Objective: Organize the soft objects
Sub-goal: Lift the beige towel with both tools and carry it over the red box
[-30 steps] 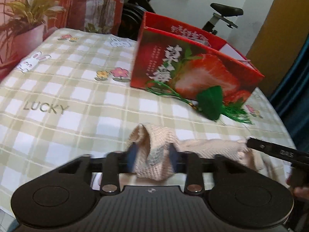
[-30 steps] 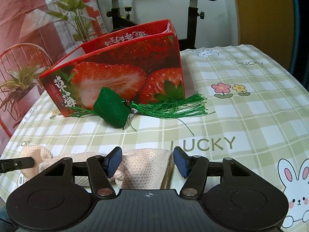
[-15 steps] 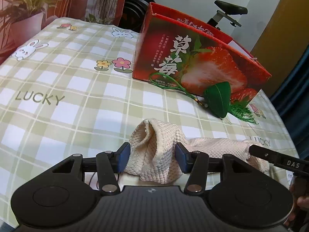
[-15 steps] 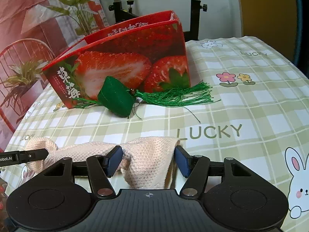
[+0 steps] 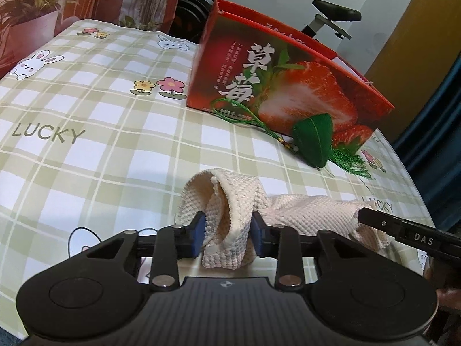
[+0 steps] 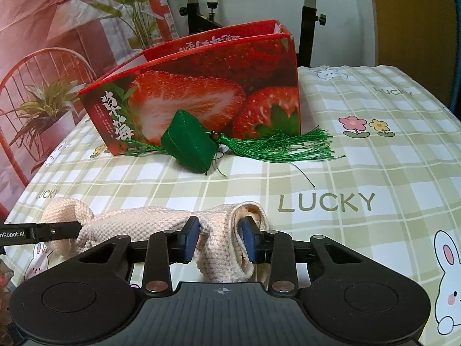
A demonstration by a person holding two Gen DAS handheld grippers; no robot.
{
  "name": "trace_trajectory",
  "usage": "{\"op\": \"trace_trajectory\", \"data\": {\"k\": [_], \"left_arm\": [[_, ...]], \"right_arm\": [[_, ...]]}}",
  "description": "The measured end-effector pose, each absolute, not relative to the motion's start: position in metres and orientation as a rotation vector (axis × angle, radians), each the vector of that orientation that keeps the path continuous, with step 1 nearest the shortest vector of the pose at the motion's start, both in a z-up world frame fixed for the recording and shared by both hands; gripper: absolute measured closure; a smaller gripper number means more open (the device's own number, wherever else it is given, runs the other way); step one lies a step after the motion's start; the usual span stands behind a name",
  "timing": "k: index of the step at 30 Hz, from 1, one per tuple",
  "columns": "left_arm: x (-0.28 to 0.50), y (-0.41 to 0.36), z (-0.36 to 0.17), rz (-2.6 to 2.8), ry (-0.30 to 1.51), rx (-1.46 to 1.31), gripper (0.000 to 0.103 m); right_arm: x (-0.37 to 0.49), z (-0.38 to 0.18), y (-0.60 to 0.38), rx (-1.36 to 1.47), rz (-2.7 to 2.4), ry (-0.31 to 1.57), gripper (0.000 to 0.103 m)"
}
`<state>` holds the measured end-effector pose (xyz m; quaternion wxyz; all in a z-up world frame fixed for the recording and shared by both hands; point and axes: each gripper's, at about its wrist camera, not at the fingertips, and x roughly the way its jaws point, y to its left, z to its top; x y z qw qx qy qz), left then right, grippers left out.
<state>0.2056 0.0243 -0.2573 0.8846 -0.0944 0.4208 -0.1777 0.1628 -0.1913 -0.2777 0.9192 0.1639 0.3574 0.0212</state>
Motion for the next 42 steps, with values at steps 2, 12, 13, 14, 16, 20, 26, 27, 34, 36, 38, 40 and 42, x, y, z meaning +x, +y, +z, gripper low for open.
{"op": "trace_trajectory", "data": {"k": [2, 12, 13, 14, 16, 20, 26, 27, 34, 36, 38, 40, 42], "left_arm": [[0.205, 0.024, -0.257, -0.375, 0.875, -0.195, 0.072], [0.205, 0.024, -0.259, -0.372, 0.872, -0.192, 0.072], [0.205, 0.024, -0.259, -0.372, 0.872, -0.191, 0.072], [0.205, 0.023, -0.259, -0.372, 0.871, -0.190, 0.072], [0.205, 0.023, -0.259, -0.371, 0.869, -0.184, 0.072], [0.205, 0.021, -0.258, -0.364, 0.868, -0.166, 0.073], [0.203, 0.018, -0.243, -0.386, 0.833, -0.138, 0.087], [0.202, 0.017, -0.238, -0.392, 0.819, -0.131, 0.087], [0.202, 0.014, -0.199, -0.413, 0.716, -0.130, 0.087], [0.206, 0.011, -0.188, -0.416, 0.690, -0.127, 0.087], [0.212, 0.007, -0.176, -0.413, 0.668, -0.119, 0.087], [0.218, 0.003, -0.167, -0.407, 0.663, -0.115, 0.087], [0.226, -0.002, -0.159, -0.402, 0.660, -0.105, 0.087]], "right_arm": [[0.163, -0.278, -0.192, 0.335, 0.045, 0.735, 0.072], [0.162, -0.279, -0.192, 0.347, 0.050, 0.733, 0.073], [0.162, -0.279, -0.192, 0.351, 0.050, 0.733, 0.073], [0.162, -0.280, -0.193, 0.356, 0.050, 0.733, 0.073], [0.163, -0.280, -0.193, 0.360, 0.050, 0.734, 0.073], [0.164, -0.279, -0.193, 0.359, 0.051, 0.743, 0.073], [0.165, -0.267, -0.198, 0.373, 0.061, 0.725, 0.083], [0.164, -0.264, -0.199, 0.374, 0.065, 0.709, 0.083], [0.163, -0.230, -0.205, 0.352, 0.070, 0.604, 0.084], [0.166, -0.218, -0.206, 0.341, 0.072, 0.570, 0.084], [0.169, -0.205, -0.209, 0.327, 0.075, 0.535, 0.084], [0.173, -0.193, -0.211, 0.313, 0.079, 0.509, 0.084], [0.178, -0.183, -0.212, 0.299, 0.080, 0.490, 0.084]]}}
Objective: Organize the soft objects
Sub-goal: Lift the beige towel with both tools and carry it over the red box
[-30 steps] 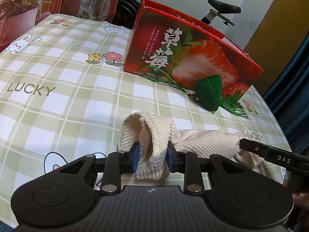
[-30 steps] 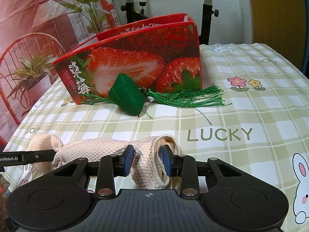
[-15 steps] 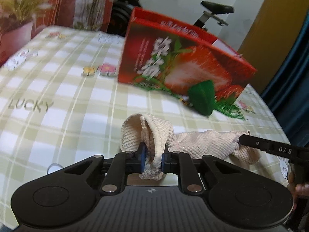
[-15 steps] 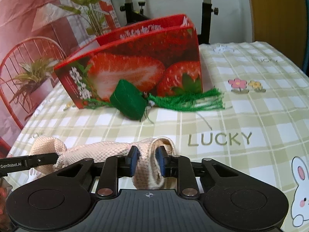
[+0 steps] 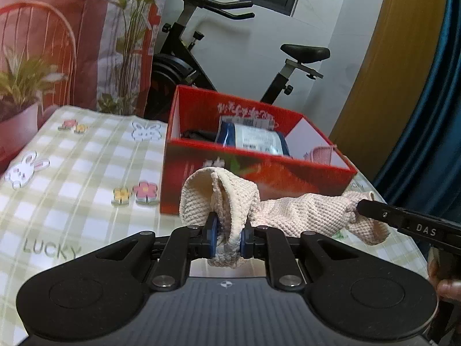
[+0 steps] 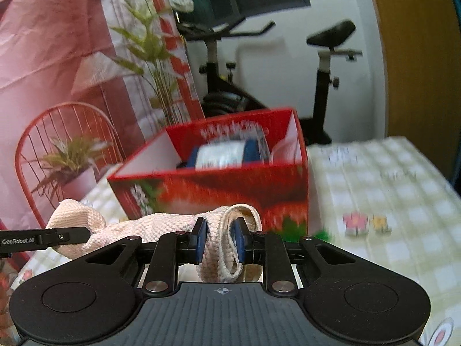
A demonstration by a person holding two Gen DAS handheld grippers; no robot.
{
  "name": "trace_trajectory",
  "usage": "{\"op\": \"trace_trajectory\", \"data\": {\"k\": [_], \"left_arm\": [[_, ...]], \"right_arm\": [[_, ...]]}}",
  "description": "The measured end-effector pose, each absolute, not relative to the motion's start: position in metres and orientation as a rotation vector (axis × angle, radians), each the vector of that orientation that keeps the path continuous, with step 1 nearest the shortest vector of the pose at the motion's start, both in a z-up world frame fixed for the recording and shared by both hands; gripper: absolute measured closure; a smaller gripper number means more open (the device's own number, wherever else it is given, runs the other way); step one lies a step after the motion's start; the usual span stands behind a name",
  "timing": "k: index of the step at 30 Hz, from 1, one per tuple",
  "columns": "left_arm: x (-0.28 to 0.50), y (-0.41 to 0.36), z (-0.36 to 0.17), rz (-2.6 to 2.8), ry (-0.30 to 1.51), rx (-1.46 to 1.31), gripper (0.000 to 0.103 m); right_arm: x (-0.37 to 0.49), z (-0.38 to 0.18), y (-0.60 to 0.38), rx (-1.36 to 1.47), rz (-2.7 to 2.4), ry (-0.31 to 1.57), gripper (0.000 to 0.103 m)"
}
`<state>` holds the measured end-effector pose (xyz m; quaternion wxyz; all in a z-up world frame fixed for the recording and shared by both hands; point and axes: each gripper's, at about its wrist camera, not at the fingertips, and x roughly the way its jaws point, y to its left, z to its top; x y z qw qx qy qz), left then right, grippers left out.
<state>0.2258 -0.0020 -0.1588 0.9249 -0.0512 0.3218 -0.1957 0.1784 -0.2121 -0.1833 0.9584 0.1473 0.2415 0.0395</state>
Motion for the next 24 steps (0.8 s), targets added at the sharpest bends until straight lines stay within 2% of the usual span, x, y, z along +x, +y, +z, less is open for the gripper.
{"op": "trace_trajectory", "data": {"k": [15, 24], "left_arm": [[0.257, -0.026, -0.129, -0.428, 0.620, -0.064, 0.087], [0.288, -0.026, -0.105, -0.404, 0.526, -0.096, 0.087]], "right_arm": [[0.211, -0.147, -0.210, 0.230, 0.106, 0.426, 0.089], [0.241, -0.123, -0.224, 0.209, 0.106, 0.374, 0.090]]}}
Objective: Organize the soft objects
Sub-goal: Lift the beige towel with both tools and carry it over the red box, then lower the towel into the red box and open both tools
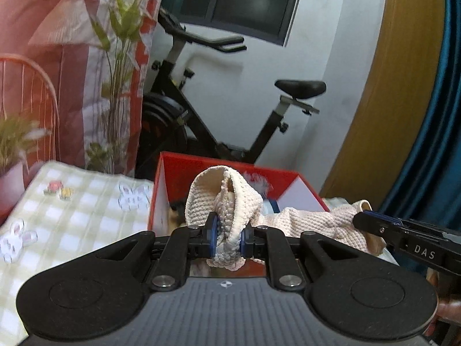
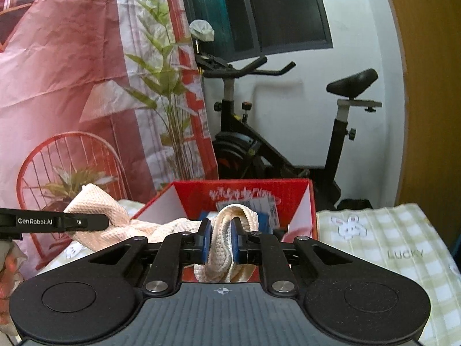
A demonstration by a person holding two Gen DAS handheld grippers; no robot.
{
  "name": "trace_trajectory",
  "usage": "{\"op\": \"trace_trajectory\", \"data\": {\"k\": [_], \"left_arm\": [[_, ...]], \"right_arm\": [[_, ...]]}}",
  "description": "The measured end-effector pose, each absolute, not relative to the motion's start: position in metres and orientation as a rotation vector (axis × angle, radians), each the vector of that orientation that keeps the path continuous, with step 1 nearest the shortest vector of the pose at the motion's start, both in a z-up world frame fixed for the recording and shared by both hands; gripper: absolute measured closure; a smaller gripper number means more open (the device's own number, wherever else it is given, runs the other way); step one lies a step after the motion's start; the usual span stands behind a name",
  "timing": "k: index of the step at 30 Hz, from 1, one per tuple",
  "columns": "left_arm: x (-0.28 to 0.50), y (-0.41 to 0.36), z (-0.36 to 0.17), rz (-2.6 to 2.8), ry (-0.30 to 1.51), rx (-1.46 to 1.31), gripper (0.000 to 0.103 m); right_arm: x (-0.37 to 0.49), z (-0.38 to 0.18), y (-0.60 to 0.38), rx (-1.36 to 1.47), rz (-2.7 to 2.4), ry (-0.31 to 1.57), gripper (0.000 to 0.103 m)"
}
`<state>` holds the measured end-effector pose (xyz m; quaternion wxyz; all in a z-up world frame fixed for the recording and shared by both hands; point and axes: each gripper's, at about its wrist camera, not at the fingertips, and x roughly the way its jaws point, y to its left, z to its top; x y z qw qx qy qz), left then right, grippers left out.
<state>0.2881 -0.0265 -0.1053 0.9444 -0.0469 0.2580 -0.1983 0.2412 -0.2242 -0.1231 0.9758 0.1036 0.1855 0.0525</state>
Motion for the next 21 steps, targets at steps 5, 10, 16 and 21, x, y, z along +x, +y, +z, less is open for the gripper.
{"op": "trace_trajectory", "data": {"k": [5, 10, 16, 21], "left_arm": [[0.341, -0.043, -0.115, -0.389, 0.589, -0.059, 0.087], [0.382, -0.066, -0.149, -0.388, 0.718, 0.031, 0.087], [0.403, -0.075, -0.174, -0.352, 0.798, 0.098, 0.087], [0.406, -0.067, -0.174, -0.368, 0.789, 0.090, 0.087]], "right_arm": [[0.294, -0.128, -0.227, 0.161, 0.073, 0.421, 0.090], [0.347, -0.159, -0.225, 0.152, 0.066, 0.566, 0.090], [0.377, -0.189, -0.229, 0.183, 0.024, 0.678, 0.090], [0.376, -0.196, -0.230, 0.152, 0.027, 0.675, 0.088]]}}
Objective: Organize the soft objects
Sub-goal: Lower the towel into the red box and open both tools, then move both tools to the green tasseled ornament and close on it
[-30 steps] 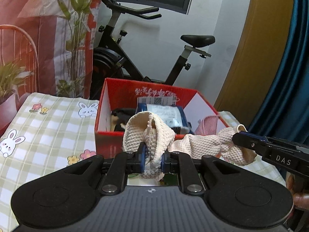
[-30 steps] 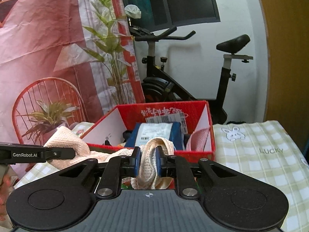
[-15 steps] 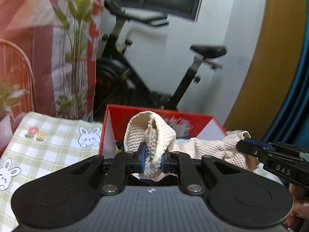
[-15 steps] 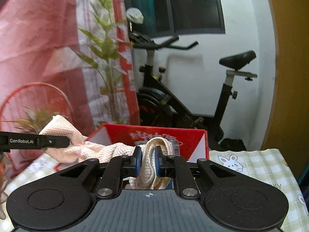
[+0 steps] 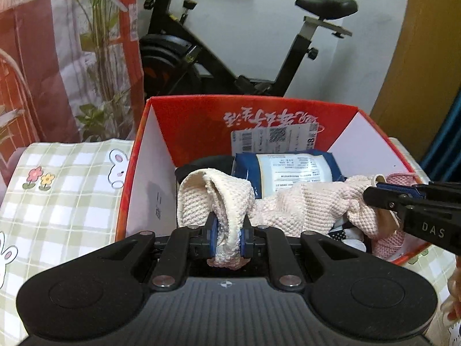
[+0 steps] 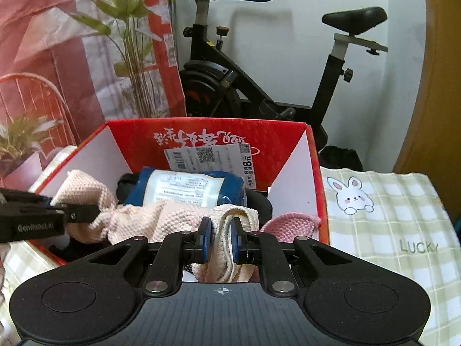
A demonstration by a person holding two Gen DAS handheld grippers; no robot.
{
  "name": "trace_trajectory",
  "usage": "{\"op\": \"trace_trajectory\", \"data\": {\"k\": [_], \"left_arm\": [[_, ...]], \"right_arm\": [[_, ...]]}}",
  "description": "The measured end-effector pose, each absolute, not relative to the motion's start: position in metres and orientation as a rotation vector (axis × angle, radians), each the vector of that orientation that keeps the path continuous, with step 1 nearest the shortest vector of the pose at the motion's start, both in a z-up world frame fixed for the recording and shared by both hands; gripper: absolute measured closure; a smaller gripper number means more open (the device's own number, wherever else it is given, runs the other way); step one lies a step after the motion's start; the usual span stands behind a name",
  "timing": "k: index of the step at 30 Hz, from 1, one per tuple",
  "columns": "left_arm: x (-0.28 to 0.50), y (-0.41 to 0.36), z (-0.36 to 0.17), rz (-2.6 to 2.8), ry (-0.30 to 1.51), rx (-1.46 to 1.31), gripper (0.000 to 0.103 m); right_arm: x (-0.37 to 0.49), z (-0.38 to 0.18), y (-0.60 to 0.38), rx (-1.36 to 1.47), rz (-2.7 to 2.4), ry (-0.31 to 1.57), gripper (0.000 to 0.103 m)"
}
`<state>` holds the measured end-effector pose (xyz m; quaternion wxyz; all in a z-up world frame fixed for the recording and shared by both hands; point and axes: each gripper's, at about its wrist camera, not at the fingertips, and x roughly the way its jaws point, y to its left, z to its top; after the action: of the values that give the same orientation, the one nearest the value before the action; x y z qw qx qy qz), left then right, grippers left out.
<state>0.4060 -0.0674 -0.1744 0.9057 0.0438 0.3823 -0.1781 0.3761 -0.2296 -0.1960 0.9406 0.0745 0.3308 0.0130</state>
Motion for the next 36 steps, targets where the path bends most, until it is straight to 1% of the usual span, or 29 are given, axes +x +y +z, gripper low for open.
{"op": "trace_trajectory", "data": {"k": [2, 3, 4, 6, 12, 17, 21, 23, 28, 36], "left_arm": [[0.402, -0.063, -0.170, -0.374, 0.767, 0.087, 0.080], [0.402, -0.061, -0.167, -0.388, 0.755, 0.079, 0.065], [0.400, -0.060, -0.164, -0.402, 0.743, 0.070, 0.045], [0.390, -0.054, -0.155, -0.416, 0.698, 0.055, 0.033], [0.351, -0.044, -0.131, -0.455, 0.610, 0.078, 0.033], [0.312, -0.037, -0.134, -0.502, 0.607, 0.060, 0.033], [0.293, -0.035, -0.151, -0.536, 0.643, 0.027, 0.034], [0.291, -0.037, -0.164, -0.545, 0.685, 0.012, 0.034], [0.301, -0.047, -0.196, -0.560, 0.774, -0.033, 0.038], [0.326, -0.073, -0.232, -0.618, 0.856, -0.073, 0.039]], "right_arm": [[0.372, -0.191, -0.234, 0.150, 0.021, 0.641, 0.081], [0.367, -0.189, -0.236, 0.155, 0.022, 0.616, 0.076], [0.362, -0.185, -0.239, 0.161, 0.024, 0.593, 0.075], [0.351, -0.178, -0.243, 0.160, 0.030, 0.556, 0.073], [0.311, -0.164, -0.254, 0.147, 0.069, 0.506, 0.066], [0.272, -0.163, -0.254, 0.153, 0.108, 0.491, 0.062], [0.245, -0.176, -0.242, 0.120, 0.145, 0.503, 0.059], [0.239, -0.186, -0.234, 0.106, 0.167, 0.528, 0.054], [0.239, -0.220, -0.217, 0.111, 0.191, 0.599, 0.054], [0.249, -0.267, -0.189, 0.111, 0.210, 0.643, 0.054]]}}
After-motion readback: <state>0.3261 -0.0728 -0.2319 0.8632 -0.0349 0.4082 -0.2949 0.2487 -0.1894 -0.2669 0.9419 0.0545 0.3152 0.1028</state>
